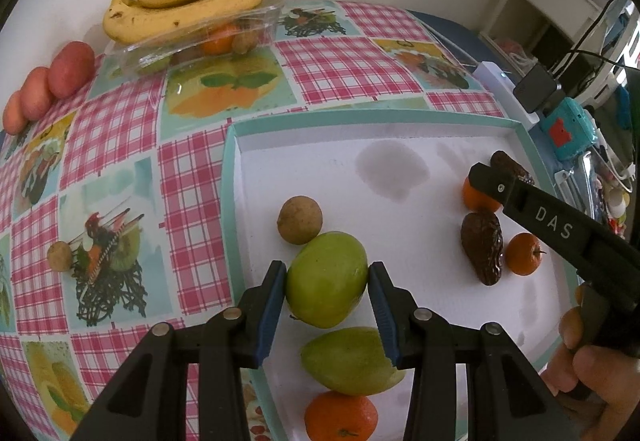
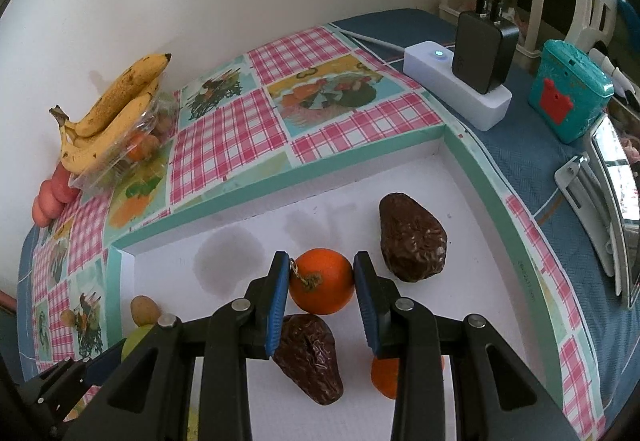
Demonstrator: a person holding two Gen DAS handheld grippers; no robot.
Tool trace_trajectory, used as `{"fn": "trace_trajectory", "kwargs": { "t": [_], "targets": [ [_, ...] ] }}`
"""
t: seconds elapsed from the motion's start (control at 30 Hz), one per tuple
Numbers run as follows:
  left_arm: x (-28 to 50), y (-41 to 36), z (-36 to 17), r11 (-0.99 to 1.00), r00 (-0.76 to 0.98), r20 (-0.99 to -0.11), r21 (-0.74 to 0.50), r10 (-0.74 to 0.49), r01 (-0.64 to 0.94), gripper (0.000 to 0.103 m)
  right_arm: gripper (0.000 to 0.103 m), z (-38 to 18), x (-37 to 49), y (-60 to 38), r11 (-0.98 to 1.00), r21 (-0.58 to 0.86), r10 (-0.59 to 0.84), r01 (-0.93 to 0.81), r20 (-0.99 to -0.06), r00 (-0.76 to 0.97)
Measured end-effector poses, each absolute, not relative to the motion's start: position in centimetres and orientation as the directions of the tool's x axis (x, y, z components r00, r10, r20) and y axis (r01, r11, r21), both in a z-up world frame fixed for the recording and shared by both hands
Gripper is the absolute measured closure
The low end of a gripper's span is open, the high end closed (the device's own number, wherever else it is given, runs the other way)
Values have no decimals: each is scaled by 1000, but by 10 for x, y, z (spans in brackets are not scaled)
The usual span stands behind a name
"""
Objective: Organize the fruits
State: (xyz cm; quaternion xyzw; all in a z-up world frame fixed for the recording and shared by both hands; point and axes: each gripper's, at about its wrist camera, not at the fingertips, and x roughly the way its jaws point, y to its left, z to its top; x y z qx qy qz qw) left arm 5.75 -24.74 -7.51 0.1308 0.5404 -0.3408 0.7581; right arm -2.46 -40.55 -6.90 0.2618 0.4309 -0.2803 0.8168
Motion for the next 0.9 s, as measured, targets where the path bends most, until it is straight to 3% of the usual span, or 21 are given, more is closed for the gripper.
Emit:
{"fn": "trace_trajectory", "kwargs": {
  "t": [0.27,0.4,0.63,0.8,0.9],
  "targets": [
    [60,-245,-64,734,178,-905,-185,-386,653,57,68,-69,-24,-406,708,184,-226,682,-856,466],
    [58,-247,-55,726,192,-901,-173,-390,665,49,68,-68,-23,-406,712,177,-228,680,-857,462],
    [59,-243,-38,731,217,-893,-163,-395,662,49,65,-60,-24,-406,717,164,-242,677,-853,462],
    [69,-230,-30,777,263,-890,-145,-373,612,43,65,-49,-24,-405,727,158,-255,669,-841,477],
    [75,-223,-32,816,291,-896,-121,-335,566,35,50,-46,-23,-404,732,150,-259,665,-841,475]
  ]
}}
